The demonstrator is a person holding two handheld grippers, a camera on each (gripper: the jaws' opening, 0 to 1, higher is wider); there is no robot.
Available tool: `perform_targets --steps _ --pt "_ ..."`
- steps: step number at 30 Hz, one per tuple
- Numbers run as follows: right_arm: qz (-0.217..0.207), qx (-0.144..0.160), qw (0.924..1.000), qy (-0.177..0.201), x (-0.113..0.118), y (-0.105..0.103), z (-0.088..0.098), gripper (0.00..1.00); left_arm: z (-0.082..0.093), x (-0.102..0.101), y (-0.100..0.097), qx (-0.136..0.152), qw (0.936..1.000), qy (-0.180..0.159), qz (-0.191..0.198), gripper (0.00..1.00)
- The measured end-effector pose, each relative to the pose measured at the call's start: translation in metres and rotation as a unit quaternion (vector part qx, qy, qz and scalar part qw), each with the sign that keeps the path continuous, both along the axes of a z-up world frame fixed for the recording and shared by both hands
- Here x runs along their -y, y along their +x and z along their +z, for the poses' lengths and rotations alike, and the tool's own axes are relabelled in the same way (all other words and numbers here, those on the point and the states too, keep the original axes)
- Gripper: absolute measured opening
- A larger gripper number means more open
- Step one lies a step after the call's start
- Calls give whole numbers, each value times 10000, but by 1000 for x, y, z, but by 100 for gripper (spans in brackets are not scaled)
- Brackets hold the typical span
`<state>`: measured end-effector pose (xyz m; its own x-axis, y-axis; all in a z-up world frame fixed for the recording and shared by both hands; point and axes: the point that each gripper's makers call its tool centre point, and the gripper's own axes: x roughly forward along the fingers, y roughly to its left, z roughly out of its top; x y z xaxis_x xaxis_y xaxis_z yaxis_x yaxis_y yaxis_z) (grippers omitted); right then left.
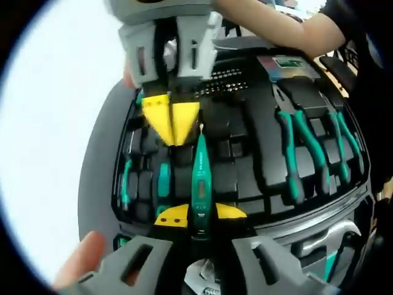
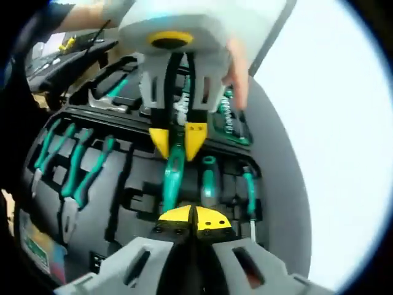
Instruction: Pick up the tools and put them into their designated positions in the toolbox.
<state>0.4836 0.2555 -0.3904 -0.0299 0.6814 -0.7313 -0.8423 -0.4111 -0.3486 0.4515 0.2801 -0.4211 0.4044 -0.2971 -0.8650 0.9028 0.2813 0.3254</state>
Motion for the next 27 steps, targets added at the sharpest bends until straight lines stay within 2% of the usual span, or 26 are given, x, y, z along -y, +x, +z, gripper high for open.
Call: perform_targets --steps 2,4,7,9,14,15,16,17,18,19,22,24,25,27 --pt "135 -287 9994 153 -1 -12 5 0 1 2 2 -71 9999 -53 58 9" --pt "105 -343 9992 162 -2 -14 8 0 0 1 2 -208 9992 -70 338 9" --pt "132 -352 9989 297 -11 -21 14 0 0 1 1 -208 9994 -73 266 9" --pt "150 -475 9984 256 -14 -29 12 0 0 2 1 -196 9995 -32 244 9" --pt "621 -130 9980 63 -16 -42 -2 0 1 1 0 -180 9993 130 298 9" --pt "681 -135 9974 -177 -13 -44 -12 0 1 1 0 -175 9993 128 306 9" --pt "728 -350 9960 376 -28 -52 0 0 1 1 0 -167 9993 118 323 9" --pt "677 -291 9973 -24 -18 -44 -8 0 1 1 0 -156 9992 100 362 9" --pt "745 -329 9966 74 -21 -45 -6 0 1 1 0 -101 9992 68 369 10" --pt "728 -331 9968 16 -18 -43 -7 0 2 1 0 -15 9992 35 406 10" --pt "823 -249 9963 15 -16 -46 -9 0 13 0 -5 200 9983 -199 511 9" --pt "768 -302 9966 -27 -15 -45 -9 0 24 1 -10 197 9959 -543 693 9" --pt "737 -349 9967 -26 -15 -46 -8 0 33 2 -10 243 9925 -848 852 7" --pt "710 -502 9962 -44 -15 -46 -9 0 42 2 -4 432 9878 -1135 974 2"
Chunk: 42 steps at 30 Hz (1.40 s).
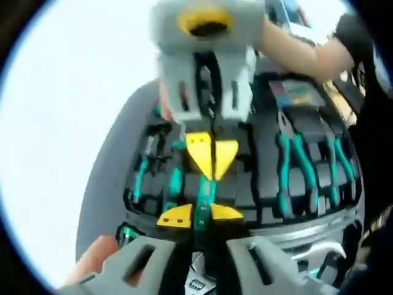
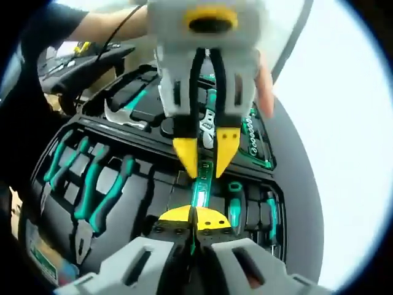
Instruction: Pick up the tools and put them into their designated positions in the toolbox.
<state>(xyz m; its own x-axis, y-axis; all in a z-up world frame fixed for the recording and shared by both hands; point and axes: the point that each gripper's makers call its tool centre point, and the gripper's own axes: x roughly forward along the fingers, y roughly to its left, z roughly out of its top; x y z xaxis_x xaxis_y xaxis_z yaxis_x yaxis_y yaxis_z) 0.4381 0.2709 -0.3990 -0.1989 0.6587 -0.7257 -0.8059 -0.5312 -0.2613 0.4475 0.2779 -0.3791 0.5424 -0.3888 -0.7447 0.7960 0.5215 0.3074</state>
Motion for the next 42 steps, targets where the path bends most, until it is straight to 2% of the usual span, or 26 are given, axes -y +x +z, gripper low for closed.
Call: perform_targets --steps 2,4,5,6,9,10,13,17,19,20,25,30,37,40,42 --pt "-7 -27 10000 25 0 0 0 0 -7 -1 0 -84 10000 29 39 1" --pt "20 -9 10000 49 0 -1 0 0 -18 0 2 -15 9998 148 90 1" --pt "36 3 10000 45 1 -2 -1 0 -13 5 10 302 9995 46 14 1" --pt "37 13 10000 47 1 -2 -1 0 -12 7 10 373 9993 -30 35 1" --pt "25 8 10000 28 1 -2 -1 0 -15 10 12 263 9993 -92 236 1" --pt "15 2 10000 25 1 -2 -1 0 -14 8 13 381 9991 100 128 0" --pt "-3 -16 10000 11 2 0 -1 0 -15 11 10 567 9977 357 121 0" --pt "-68 -3 10000 14 5 7 -1 0 -15 10 10 617 9972 341 235 0" --pt "-204 -37 9998 37 3 11 -1 0 -17 12 11 636 9973 216 306 0" --pt "-281 87 9995 88 1 17 -1 0 -17 14 11 650 9972 167 329 0" --pt "-212 -11 9997 114 2 12 -1 0 -19 17 10 769 9962 280 308 0" --pt "-242 -85 9996 123 2 12 -1 0 -21 20 13 811 9961 193 284 0" --pt "-147 159 9997 75 4 10 -2 0 -20 25 14 837 9960 67 301 0" --pt "-158 237 9996 28 5 9 -2 0 -20 26 14 882 9956 183 272 0" --pt "-138 237 9996 60 5 9 -2 0 -19 28 11 1010 9942 299 235 0"
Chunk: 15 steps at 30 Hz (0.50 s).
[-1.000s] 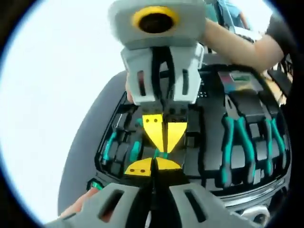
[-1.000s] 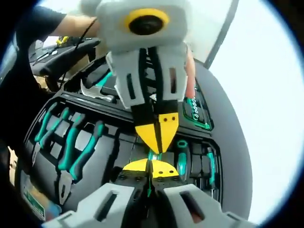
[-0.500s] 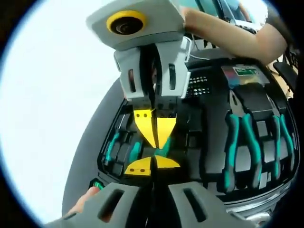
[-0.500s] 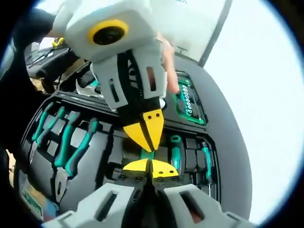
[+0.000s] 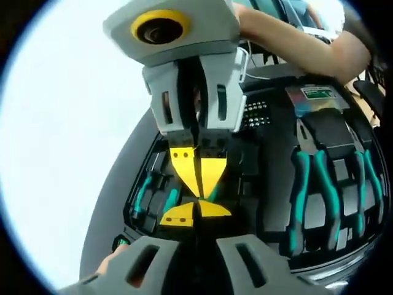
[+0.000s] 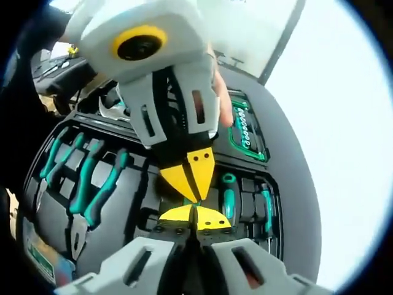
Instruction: Pick up the tools and put them into their designated positions in the toolbox.
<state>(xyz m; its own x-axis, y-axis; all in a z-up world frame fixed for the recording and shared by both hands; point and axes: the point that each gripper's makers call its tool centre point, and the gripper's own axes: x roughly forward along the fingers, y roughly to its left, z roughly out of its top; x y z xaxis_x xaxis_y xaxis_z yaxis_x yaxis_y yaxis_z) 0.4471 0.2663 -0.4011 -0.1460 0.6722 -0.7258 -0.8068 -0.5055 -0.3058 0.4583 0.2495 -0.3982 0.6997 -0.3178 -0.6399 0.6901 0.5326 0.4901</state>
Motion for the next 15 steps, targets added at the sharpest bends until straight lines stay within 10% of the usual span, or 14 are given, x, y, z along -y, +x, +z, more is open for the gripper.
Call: perform_targets --steps 5,8,15 --pt "-31 -297 9994 171 -6 -7 3 0 12 -30 -6 -384 9976 417 401 0" --pt "-93 -347 9992 178 -3 -1 1 0 38 -62 3 149 9971 204 720 0" --pt "20 -210 9996 197 -4 -2 1 0 4 -68 -24 -368 9953 580 684 0"
